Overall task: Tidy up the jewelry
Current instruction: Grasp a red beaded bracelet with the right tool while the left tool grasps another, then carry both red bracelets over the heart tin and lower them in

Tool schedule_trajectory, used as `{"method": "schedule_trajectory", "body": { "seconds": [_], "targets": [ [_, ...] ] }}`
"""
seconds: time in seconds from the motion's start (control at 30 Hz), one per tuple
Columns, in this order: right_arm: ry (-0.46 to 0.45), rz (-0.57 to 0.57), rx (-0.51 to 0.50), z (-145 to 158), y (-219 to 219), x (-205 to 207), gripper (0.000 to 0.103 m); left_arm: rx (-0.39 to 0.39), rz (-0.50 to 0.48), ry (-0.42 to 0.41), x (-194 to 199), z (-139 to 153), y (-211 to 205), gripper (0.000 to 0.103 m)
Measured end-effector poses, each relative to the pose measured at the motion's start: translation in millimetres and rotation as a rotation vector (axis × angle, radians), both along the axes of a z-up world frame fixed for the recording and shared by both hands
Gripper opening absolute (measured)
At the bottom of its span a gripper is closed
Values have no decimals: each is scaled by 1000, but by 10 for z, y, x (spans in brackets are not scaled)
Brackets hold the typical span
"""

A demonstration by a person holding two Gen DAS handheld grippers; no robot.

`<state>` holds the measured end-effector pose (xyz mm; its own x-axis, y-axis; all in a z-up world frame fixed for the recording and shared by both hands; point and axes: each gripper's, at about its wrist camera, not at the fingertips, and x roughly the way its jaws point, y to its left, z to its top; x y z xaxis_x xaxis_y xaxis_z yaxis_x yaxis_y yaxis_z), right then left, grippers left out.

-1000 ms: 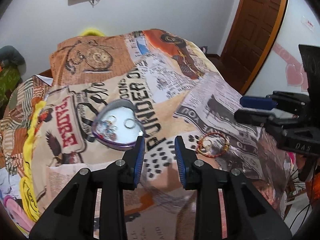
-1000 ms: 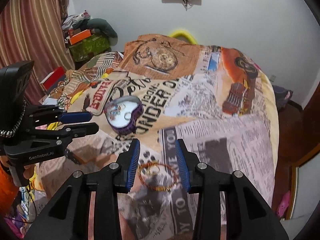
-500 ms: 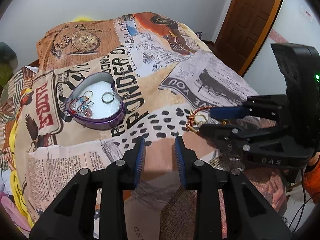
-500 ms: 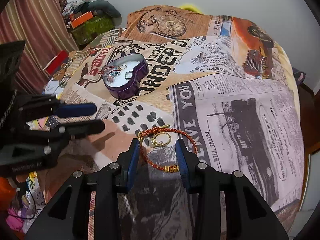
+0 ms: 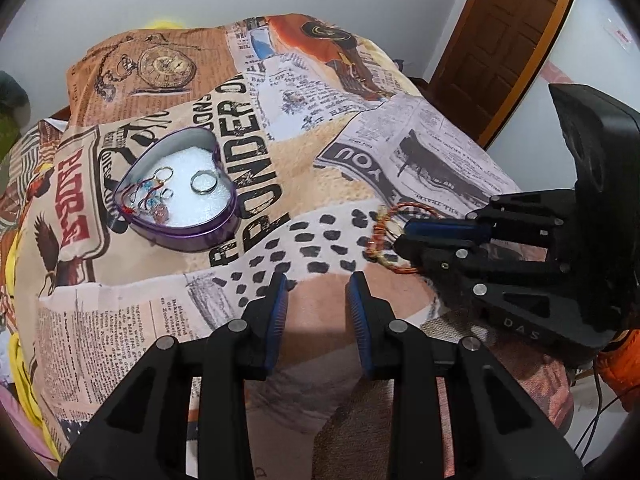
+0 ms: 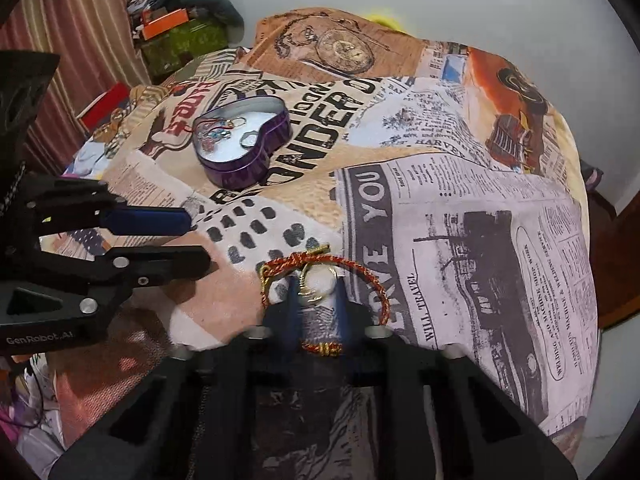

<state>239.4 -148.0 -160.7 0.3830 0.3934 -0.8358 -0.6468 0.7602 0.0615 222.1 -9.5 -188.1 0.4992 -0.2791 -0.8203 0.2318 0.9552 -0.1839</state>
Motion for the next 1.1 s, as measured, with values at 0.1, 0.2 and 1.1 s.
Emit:
{"method": "schedule_trajectory", "body": {
  "seconds": [0.1, 0.2, 1.1],
  "targets": [
    [6, -10, 31, 31, -52, -3, 7, -15, -7, -8, 18, 38, -42, 30],
    [-3, -25, 51, 81, -121, -11, 7, -26, -12, -17, 27, 76, -78, 30],
    [-49, -113, 133, 323, -542, 18, 7, -4, -58, -7, 258, -85, -385, 6]
  ]
}}
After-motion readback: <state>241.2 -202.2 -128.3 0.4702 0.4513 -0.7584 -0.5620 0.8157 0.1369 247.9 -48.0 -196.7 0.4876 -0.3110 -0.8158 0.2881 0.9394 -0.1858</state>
